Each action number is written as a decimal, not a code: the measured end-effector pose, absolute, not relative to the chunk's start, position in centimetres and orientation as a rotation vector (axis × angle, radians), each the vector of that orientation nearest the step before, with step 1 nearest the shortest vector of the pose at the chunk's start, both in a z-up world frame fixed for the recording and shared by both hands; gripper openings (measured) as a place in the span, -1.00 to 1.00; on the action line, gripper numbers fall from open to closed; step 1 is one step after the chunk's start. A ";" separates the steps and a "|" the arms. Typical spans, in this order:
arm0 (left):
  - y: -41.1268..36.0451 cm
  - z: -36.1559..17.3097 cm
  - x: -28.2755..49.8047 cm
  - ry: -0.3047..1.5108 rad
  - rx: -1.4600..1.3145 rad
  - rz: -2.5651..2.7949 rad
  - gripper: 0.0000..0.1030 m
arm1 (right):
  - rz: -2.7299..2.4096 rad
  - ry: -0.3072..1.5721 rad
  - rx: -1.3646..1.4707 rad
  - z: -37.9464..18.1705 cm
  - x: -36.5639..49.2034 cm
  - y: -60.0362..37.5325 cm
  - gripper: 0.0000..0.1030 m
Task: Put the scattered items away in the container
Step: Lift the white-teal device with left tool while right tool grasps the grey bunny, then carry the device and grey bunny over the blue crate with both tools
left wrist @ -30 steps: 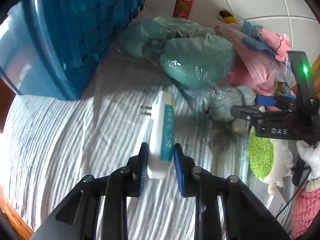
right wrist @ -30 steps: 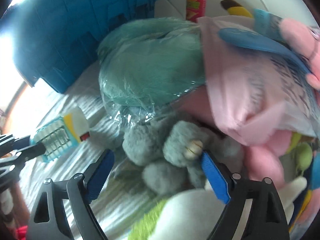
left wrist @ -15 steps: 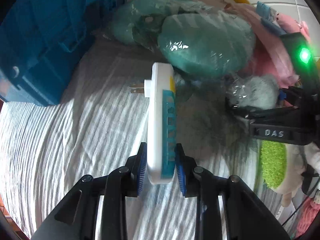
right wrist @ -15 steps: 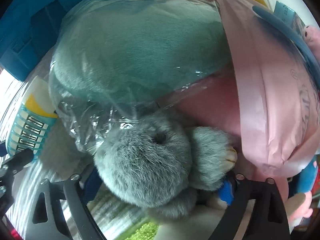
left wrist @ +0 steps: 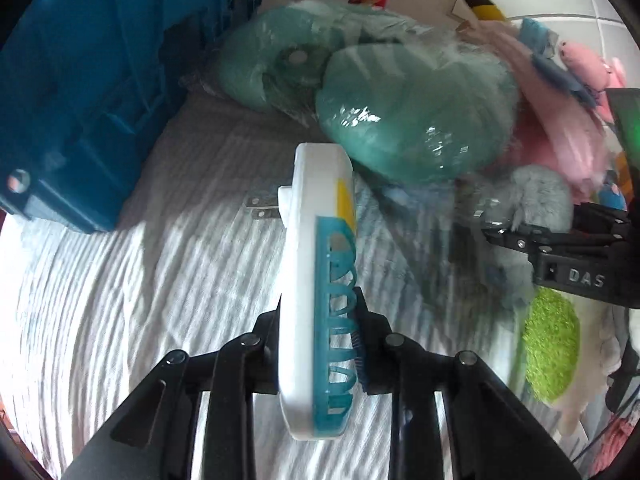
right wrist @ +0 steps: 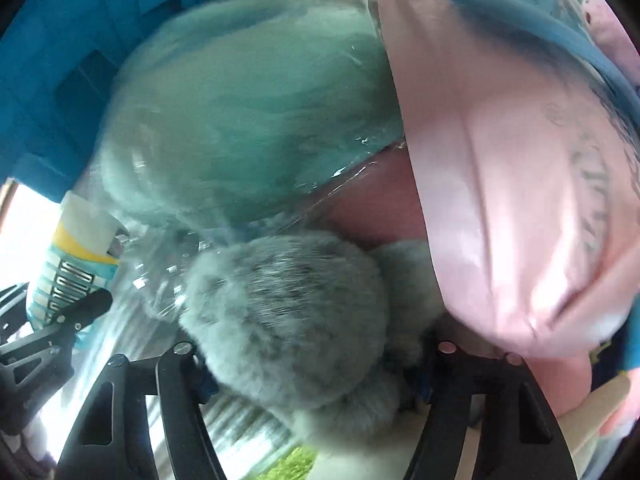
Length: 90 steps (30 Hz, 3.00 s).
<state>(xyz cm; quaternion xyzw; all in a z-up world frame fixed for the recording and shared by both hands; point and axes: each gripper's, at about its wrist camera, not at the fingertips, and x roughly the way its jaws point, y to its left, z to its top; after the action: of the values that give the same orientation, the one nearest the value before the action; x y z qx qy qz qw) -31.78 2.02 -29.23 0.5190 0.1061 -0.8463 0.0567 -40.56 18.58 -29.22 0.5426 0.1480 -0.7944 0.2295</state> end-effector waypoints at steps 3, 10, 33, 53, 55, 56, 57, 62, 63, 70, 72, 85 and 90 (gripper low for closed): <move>2.4 -27.0 -30.4 0.306 1.552 -2.591 -0.52 | -2.175 0.355 1.453 -27.6 -39.1 19.3 0.13; 3.0 -22.5 -27.6 0.236 1.518 -2.662 -0.51 | -2.186 0.209 1.347 -22.9 -35.0 21.2 0.04; 11.5 -10.4 -9.9 0.109 1.313 -2.833 -0.51 | -2.442 0.147 1.105 -9.6 -17.5 29.8 0.01; 7.6 -6.7 -3.3 0.065 1.246 -2.817 -0.51 | -2.445 0.107 0.999 -5.9 -9.9 28.2 -0.05; 6.6 -6.4 -2.8 0.058 1.241 -2.818 -0.51 | -2.446 0.113 0.986 -5.5 -9.3 27.1 -0.05; 6.0 -6.3 -2.5 0.059 1.238 -2.818 -0.51 | -2.445 0.115 0.981 -5.3 -9.1 26.5 -0.05; 5.3 -6.3 -2.2 0.060 1.234 -2.818 -0.51 | -2.442 0.118 0.976 -5.2 -8.8 25.8 -0.05; 2.0 -5.9 -0.4 0.068 1.211 -2.807 -0.51 | -2.426 0.138 0.953 -4.7 -7.5 22.3 -0.05; 1.2 -5.9 0.0 0.072 1.206 -2.803 -0.51 | -2.423 0.142 0.947 -4.6 -7.2 21.5 -0.05; -4.4 -5.4 2.5 0.086 1.173 -2.782 -0.51 | -2.391 0.176 0.909 -3.9 -5.1 15.6 -0.05; -5.9 -5.3 3.0 0.085 1.164 -2.778 -0.51 | -2.386 0.183 0.901 -3.8 -4.7 13.8 -0.05; -14.4 -5.4 4.9 0.092 1.152 -2.752 -0.51 | -2.352 0.201 0.868 -3.6 -3.2 4.0 -0.05; -16.3 -5.6 4.8 0.115 1.152 -2.739 -0.51 | -2.330 0.226 0.873 -3.6 -3.6 1.6 -0.05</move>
<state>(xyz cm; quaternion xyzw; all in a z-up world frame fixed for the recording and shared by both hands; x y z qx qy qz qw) 4.77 -16.26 -5.58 0.3860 0.0384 -0.9178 0.0840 -3.65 1.65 -3.63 0.3315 0.0859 -0.8848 0.3159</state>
